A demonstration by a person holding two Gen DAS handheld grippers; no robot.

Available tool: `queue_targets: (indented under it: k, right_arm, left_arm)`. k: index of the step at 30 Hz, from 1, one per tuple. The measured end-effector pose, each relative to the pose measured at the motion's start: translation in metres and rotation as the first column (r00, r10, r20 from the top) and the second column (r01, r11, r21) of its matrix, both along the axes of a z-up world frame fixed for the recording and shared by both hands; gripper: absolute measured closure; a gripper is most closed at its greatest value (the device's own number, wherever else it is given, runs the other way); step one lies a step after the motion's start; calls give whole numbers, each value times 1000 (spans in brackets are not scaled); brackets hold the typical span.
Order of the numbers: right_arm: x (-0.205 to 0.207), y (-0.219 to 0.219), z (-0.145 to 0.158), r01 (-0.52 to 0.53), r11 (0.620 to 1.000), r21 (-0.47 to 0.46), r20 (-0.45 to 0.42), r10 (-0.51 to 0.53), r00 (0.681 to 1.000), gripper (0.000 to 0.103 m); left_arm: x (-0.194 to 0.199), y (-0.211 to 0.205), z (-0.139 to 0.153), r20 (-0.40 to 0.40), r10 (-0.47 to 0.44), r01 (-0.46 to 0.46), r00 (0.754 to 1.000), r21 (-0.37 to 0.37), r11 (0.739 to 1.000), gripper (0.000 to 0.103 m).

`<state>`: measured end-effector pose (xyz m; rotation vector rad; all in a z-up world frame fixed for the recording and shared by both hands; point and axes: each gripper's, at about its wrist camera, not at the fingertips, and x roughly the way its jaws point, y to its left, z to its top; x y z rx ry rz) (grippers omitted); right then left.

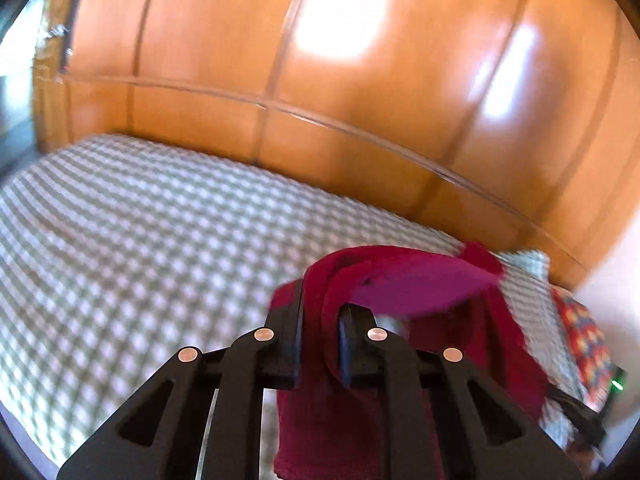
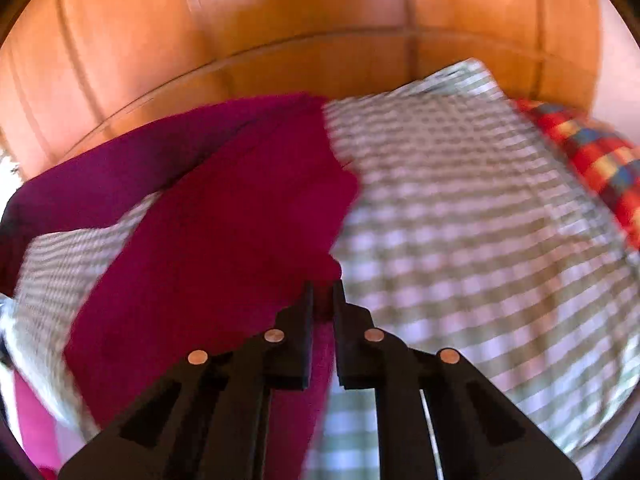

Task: Fold small clothes
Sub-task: 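Grasp the sweatshirt with the left gripper while the right gripper grasps another edge, lift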

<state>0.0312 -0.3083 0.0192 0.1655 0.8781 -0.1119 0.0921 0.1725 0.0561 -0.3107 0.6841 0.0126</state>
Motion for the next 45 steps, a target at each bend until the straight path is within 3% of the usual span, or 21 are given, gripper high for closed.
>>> queue_targets:
  k: [4,9,14,15,16,18,19,20,22,23,25,27,31,33,35,36,37,39,40,41,45]
  right_arm:
    - [21,-54,5,123,984,-130,-8,-125,992,95]
    - [56,-132,6,287,922,-261,-23,-303,953,96]
    - [91,-161,-3,314,891,-329,-73,-355,932,95]
    - [97,-160,-6,301,894,-331,-88,-346,934,94]
    - [100,-158,-7,294,896,-332,-87,-340,937,87]
    - [99,-148,-5,270,899,-345,-69,-312,948,62]
    - [95,-138,-2,269,893,-360,-54,-307,950,40]
    - [87,-128,3,268,889,-371,-23,-297,955,28]
    - [74,-107,9,231,908,-349,-3,-248,969,23]
    - [67,-97,10,199,927,-317,-13,-214,977,23]
    - [45,-72,4,87,989,-122,-69,-96,993,23]
    - [25,-39,-15,-40,992,124,-156,59,986,24]
    - [-10,26,-55,-173,875,453,-243,307,920,39]
    - [-22,44,-57,-179,862,475,-209,308,928,38]
    - [-22,50,-60,-139,781,609,-184,309,933,46]
    - [-20,55,-62,-135,749,648,-180,323,929,51]
    - [-18,65,-62,-166,766,621,-182,348,920,56]
    - [-15,85,-64,-228,811,539,-195,383,903,65]
    - [-14,89,-63,-239,817,524,-196,389,900,77]
    - [-14,88,-58,-250,824,508,-188,390,902,86]
    - [-28,64,-24,-312,861,401,-117,386,915,91]
  left_arm:
    - [57,19,5,-36,103,-99,994,97,990,90]
    - [110,23,5,-59,194,-178,979,211,961,90]
    - [154,28,-19,-123,235,-195,964,275,942,89]
    - [159,29,-26,-147,233,-186,961,276,943,81]
    - [160,29,-34,-163,227,-177,960,274,945,61]
    - [158,29,-40,-146,233,-185,962,280,942,26]
    - [151,28,-43,-113,230,-189,967,287,939,23]
    - [143,25,-45,-101,202,-167,974,278,946,23]
    - [125,16,-50,-106,97,-74,990,203,976,24]
    - [115,10,-53,-105,35,-18,994,164,986,24]
    - [95,-7,-66,-126,-114,127,985,96,987,24]
    - [80,-23,-83,-157,-234,238,959,8,971,24]
    - [53,-63,-120,-197,-429,387,882,-216,896,28]
    - [47,-76,-134,-199,-481,406,854,-327,854,28]
    - [44,-87,-149,-199,-496,376,845,-438,817,31]
    - [44,-94,-152,-199,-499,372,844,-453,810,42]
    - [43,-100,-153,-203,-506,380,838,-448,809,63]
    - [41,-111,-155,-220,-506,388,834,-419,821,81]
    - [39,-113,-153,-218,-501,389,838,-405,827,87]
    - [36,-114,-147,-214,-495,393,842,-387,835,87]
    - [13,-111,-116,-167,-486,417,858,-327,848,93]
